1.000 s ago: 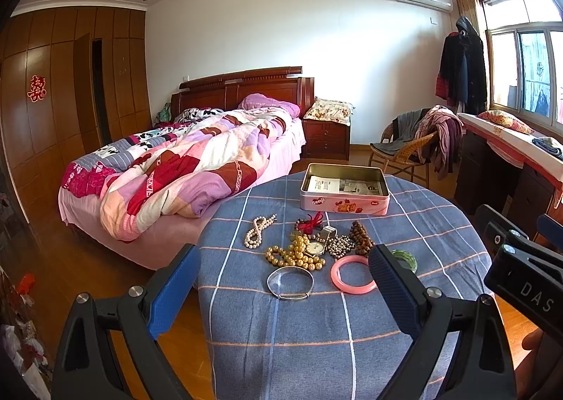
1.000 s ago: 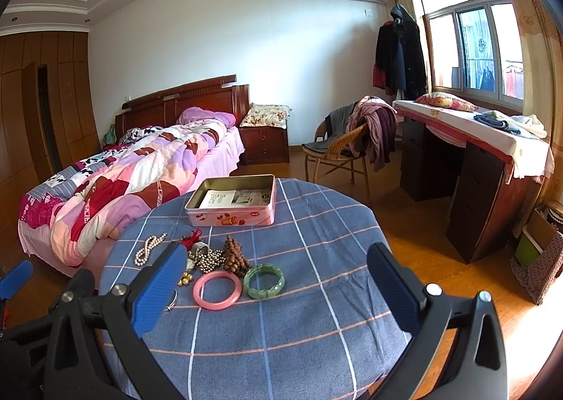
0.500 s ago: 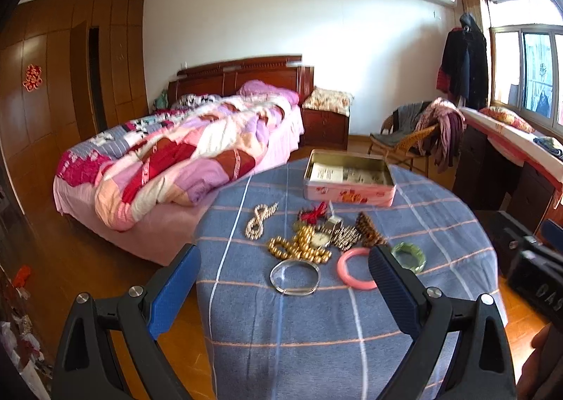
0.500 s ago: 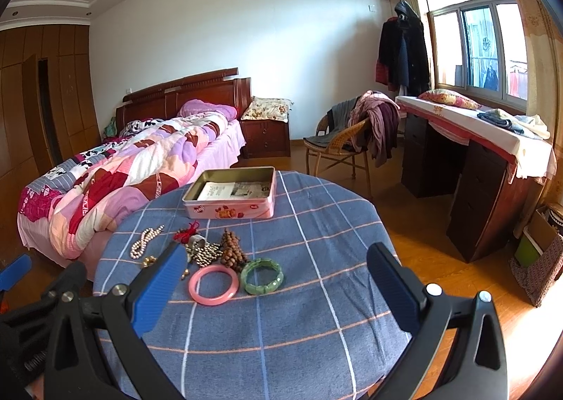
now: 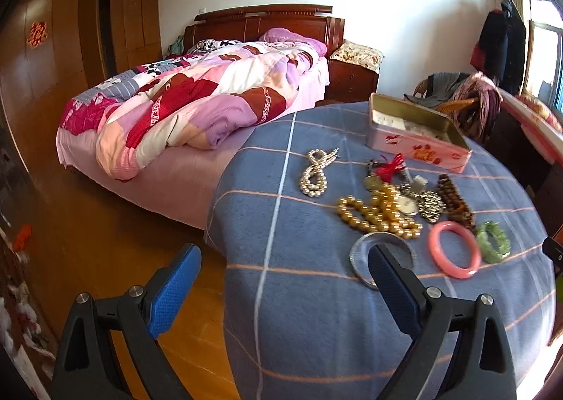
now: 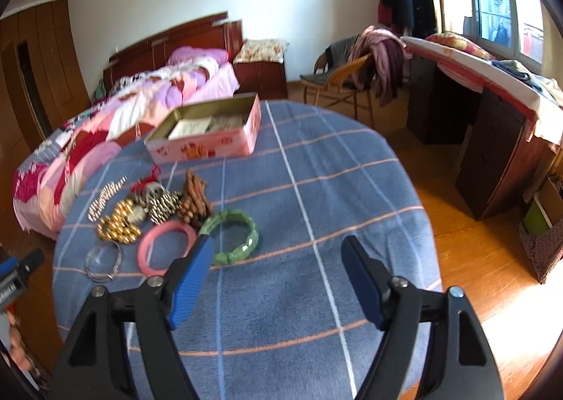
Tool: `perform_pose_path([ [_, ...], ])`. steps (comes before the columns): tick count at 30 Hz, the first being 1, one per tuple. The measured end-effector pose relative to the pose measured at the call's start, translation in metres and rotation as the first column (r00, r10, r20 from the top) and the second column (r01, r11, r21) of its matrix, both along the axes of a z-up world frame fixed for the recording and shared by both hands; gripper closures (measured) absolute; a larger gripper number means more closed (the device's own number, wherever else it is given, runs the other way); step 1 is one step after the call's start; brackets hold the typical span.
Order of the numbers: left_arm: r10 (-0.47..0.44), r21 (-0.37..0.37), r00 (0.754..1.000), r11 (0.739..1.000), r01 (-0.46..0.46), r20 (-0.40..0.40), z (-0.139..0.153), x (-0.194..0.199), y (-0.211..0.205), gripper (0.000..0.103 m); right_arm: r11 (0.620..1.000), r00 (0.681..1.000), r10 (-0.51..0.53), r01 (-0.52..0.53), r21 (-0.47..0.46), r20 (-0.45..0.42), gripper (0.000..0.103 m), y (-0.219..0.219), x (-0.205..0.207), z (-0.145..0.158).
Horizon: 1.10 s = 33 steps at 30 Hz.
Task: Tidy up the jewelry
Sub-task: 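Grasp the pearl necklace with the left tool while the right tool grasps the green jade bangle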
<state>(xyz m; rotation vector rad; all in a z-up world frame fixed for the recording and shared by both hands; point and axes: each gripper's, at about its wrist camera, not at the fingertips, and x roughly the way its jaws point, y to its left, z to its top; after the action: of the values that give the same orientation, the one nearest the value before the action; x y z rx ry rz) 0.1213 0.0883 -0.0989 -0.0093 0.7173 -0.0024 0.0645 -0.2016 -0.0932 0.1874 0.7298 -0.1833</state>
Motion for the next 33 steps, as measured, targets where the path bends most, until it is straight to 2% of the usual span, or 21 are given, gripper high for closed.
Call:
perform_pose_path([
  [2, -0.006, 0.020, 1.000, 1.000, 0.006, -0.008, -0.004, 0.012, 0.001, 0.020, 1.000, 1.000, 0.018, -0.018, 0.012, -0.011, 0.034, -0.003, 0.007, -0.004],
  [7, -0.012, 0.007, 0.999, 1.000, 0.012, -0.032, -0.002, 0.050, 0.005, 0.021, 0.999, 0.998, 0.037, -0.035, 0.035, -0.049, 0.034, -0.014, 0.025, -0.016],
  [9, -0.011, 0.023, 1.000, 1.000, 0.011, -0.021, 0.002, 0.066, 0.003, 0.025, 0.998, 0.996, 0.046, -0.042, 0.052, -0.074, 0.038, -0.019, 0.032, -0.022],
  [11, -0.016, 0.022, 1.000, 1.000, 0.017, -0.026, 0.004, 0.080, 0.001, 0.026, 0.995, 0.993, 0.067, -0.059, 0.081, -0.094, 0.047, -0.022, 0.041, -0.026],
  [16, -0.040, 0.030, 0.998, 0.999, 0.041, -0.052, 0.001, 0.108, -0.008, 0.025, 0.993, 0.984, 0.114, -0.109, 0.047, -0.135, 0.049, -0.013, 0.062, -0.028],
  [19, -0.046, 0.033, 0.995, 0.998, 0.049, -0.084, -0.006, 0.121, -0.014, 0.025, 0.990, 0.972, 0.140, -0.134, 0.047, -0.191, 0.062, -0.008, 0.074, -0.038],
  [22, -0.045, 0.040, 0.994, 0.998, 0.050, -0.104, -0.011, 0.131, -0.016, 0.025, 0.989, 0.968, 0.145, -0.144, 0.020, -0.205, 0.068, -0.005, 0.080, -0.040],
  [23, -0.046, 0.048, 0.993, 0.998, 0.051, -0.107, -0.012, 0.134, -0.017, 0.025, 0.989, 0.967, 0.147, -0.150, 0.002, -0.210, 0.078, -0.003, 0.082, -0.039],
  [25, -0.048, 0.052, 0.992, 0.997, 0.054, -0.117, -0.015, 0.143, -0.018, 0.025, 0.986, 0.961, 0.162, -0.167, -0.004, -0.223, 0.090, -0.003, 0.089, -0.039],
  [30, -0.065, 0.046, 0.985, 0.996, 0.073, -0.161, -0.025, 0.165, -0.023, 0.027, 0.989, 0.964, 0.147, -0.142, 0.037, -0.220, 0.092, -0.017, 0.102, -0.035],
  [33, -0.085, 0.053, 0.976, 0.994, 0.097, -0.200, -0.032, 0.175, -0.028, 0.049, 0.990, 0.972, 0.136, -0.124, 0.070, -0.192, 0.092, -0.027, 0.108, -0.026],
])
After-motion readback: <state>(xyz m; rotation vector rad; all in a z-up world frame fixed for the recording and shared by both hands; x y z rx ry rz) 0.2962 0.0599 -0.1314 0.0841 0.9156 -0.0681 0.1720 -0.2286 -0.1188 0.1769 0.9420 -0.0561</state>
